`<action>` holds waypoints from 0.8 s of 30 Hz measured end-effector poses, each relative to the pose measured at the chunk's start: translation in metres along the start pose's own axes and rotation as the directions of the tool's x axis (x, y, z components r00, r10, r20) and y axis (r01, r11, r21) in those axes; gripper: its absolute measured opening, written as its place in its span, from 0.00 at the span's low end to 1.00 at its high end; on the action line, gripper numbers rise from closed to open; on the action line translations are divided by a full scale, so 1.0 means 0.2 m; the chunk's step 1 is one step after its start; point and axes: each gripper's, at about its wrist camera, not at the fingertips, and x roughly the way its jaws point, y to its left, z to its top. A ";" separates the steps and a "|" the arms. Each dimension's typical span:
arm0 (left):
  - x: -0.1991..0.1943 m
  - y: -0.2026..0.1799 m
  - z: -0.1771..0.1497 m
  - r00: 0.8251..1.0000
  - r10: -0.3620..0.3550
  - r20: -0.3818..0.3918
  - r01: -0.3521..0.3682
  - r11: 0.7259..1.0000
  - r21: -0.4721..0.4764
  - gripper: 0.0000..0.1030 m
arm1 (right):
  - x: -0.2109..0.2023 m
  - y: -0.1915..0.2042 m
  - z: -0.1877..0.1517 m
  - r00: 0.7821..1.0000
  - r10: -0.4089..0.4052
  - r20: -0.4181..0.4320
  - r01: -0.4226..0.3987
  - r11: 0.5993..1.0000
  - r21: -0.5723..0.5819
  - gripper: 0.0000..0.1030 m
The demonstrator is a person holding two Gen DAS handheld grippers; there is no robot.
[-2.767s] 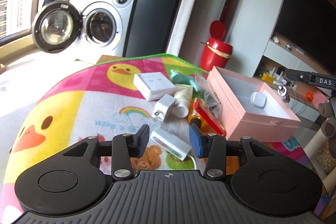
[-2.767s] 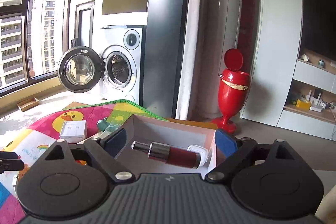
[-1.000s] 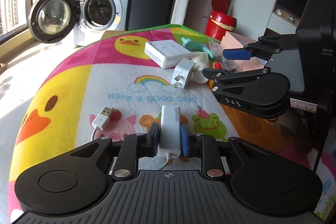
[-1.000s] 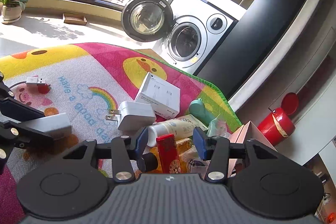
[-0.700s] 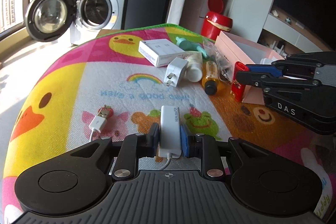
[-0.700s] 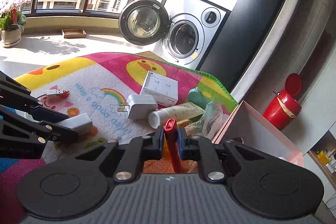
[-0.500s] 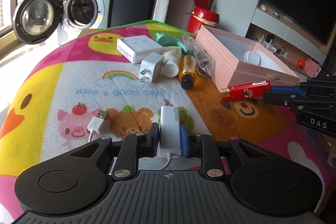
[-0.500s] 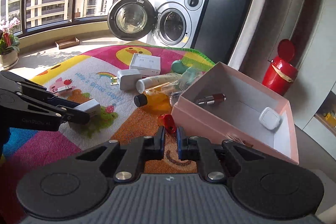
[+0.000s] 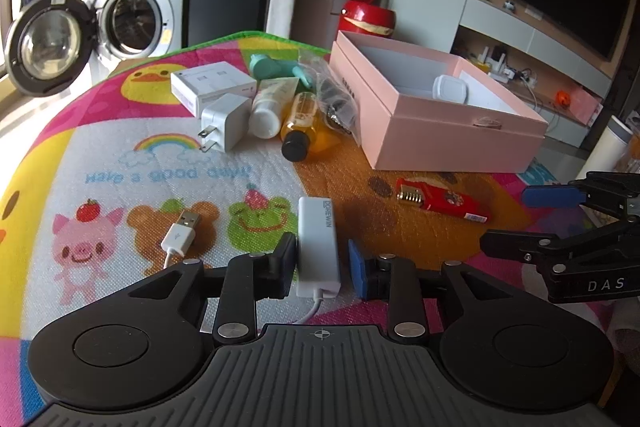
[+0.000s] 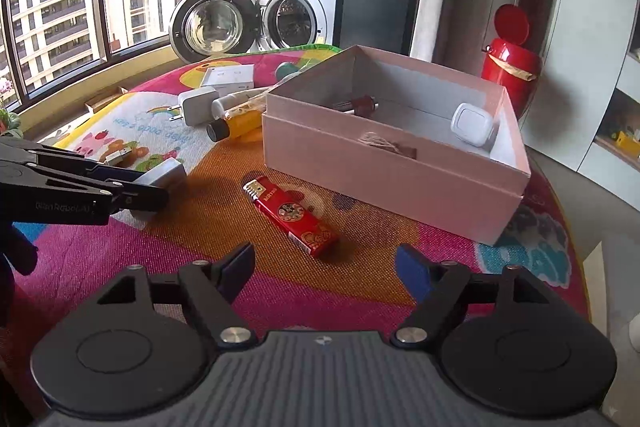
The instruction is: Organize rigid objects
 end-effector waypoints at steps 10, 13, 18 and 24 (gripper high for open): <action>0.00 -0.07 -0.02 0.998 0.063 0.013 -0.063 0.997 0.038 0.31 | 0.11 0.02 0.01 0.959 -0.281 0.042 0.284 0.954 -0.094 0.76; -0.01 -0.05 -0.03 0.998 0.056 0.016 -0.057 0.998 0.017 0.31 | 0.08 -0.03 0.02 0.982 -0.188 0.009 0.188 0.982 -0.004 0.80; -0.01 -0.03 -0.03 0.999 0.040 0.024 -0.040 0.999 -0.010 0.31 | 0.16 0.01 0.07 0.997 -0.008 -0.080 0.018 0.992 0.128 0.90; -0.02 -0.03 -0.04 0.999 0.039 0.028 -0.039 0.999 -0.014 0.31 | 0.29 0.11 0.17 0.994 -0.055 -0.098 0.066 0.991 0.115 0.91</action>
